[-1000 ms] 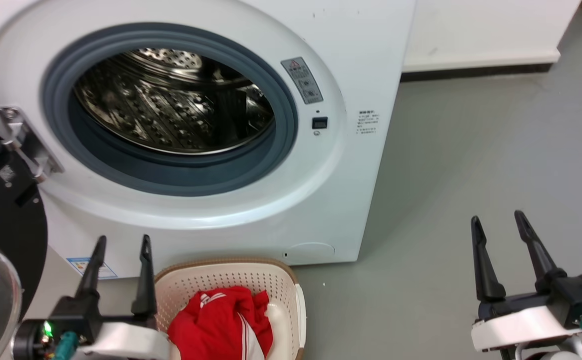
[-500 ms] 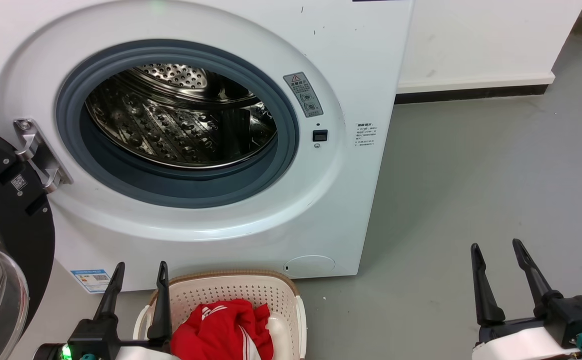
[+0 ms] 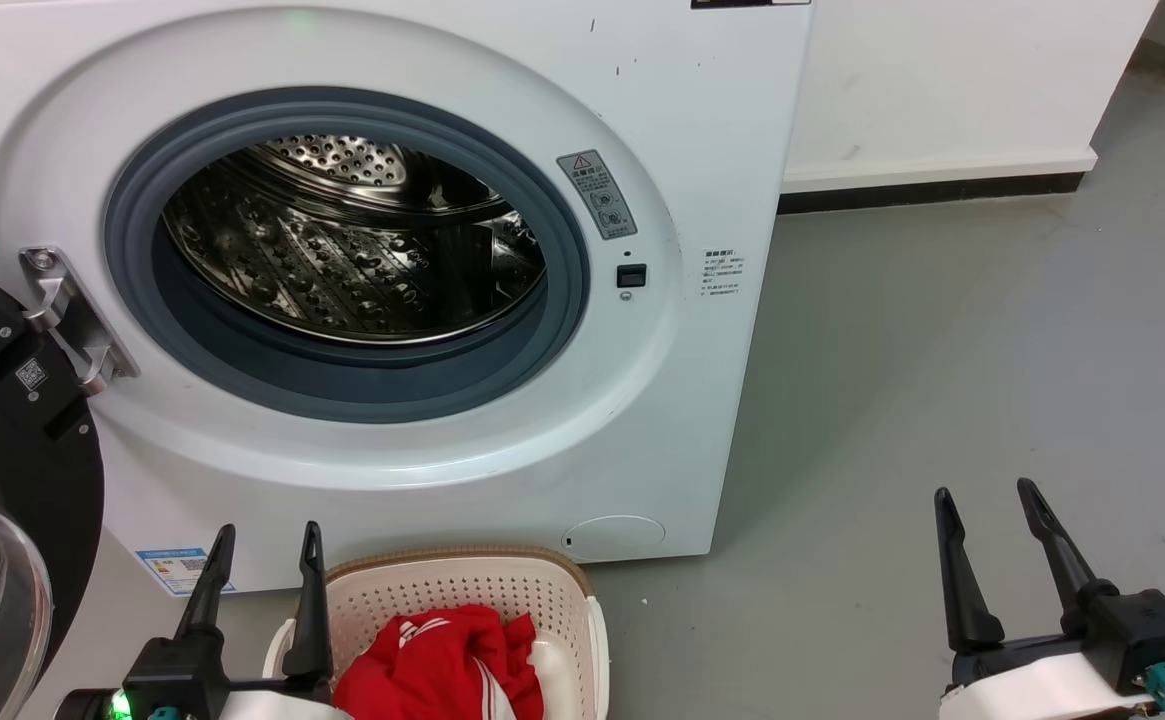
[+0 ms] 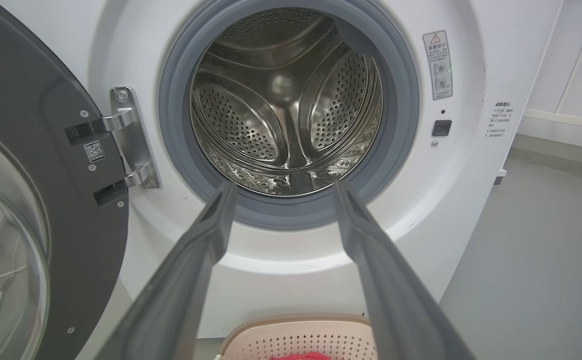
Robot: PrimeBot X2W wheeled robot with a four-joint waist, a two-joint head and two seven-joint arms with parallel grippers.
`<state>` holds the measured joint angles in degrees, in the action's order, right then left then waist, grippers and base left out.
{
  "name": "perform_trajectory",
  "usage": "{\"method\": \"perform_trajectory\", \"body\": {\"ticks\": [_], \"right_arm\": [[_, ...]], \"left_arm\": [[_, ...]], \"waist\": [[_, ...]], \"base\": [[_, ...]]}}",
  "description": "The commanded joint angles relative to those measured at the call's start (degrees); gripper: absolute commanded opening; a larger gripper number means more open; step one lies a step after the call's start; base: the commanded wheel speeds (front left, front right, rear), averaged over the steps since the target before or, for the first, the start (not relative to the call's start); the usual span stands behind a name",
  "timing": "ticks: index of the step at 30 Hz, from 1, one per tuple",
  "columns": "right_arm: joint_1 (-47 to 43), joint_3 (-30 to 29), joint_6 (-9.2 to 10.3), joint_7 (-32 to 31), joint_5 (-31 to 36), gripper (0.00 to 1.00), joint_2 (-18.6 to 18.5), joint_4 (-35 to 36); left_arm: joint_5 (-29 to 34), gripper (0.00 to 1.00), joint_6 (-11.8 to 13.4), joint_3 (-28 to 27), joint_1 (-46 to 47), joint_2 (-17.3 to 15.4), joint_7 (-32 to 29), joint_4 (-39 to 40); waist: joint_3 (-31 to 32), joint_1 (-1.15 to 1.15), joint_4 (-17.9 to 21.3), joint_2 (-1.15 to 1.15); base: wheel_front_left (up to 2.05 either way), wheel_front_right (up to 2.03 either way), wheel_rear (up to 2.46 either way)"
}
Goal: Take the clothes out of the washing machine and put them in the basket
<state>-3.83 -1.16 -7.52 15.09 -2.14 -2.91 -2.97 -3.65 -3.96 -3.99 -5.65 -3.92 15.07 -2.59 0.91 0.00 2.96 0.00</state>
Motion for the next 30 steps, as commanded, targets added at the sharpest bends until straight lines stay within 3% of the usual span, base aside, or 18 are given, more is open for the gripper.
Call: {"method": "perform_trajectory", "body": {"ticks": [1,30], "right_arm": [[0.4,0.1,0.06,0.1,-0.3,1.00,0.1,0.1],[0.6,-0.6,0.06,0.1,0.3,1.00,0.1,0.4]], "left_arm": [[0.4,1.00,-0.1,-0.1,0.3,0.1,0.1,-0.2],[1.2,1.00,-0.7,-0.9,0.7,0.9,0.1,-0.6]], "waist": [[0.0,0.00,0.0,0.00],[0.1,0.00,0.4,0.00]], "base": [[0.00,0.00,0.00],[0.00,0.00,0.00]]}}
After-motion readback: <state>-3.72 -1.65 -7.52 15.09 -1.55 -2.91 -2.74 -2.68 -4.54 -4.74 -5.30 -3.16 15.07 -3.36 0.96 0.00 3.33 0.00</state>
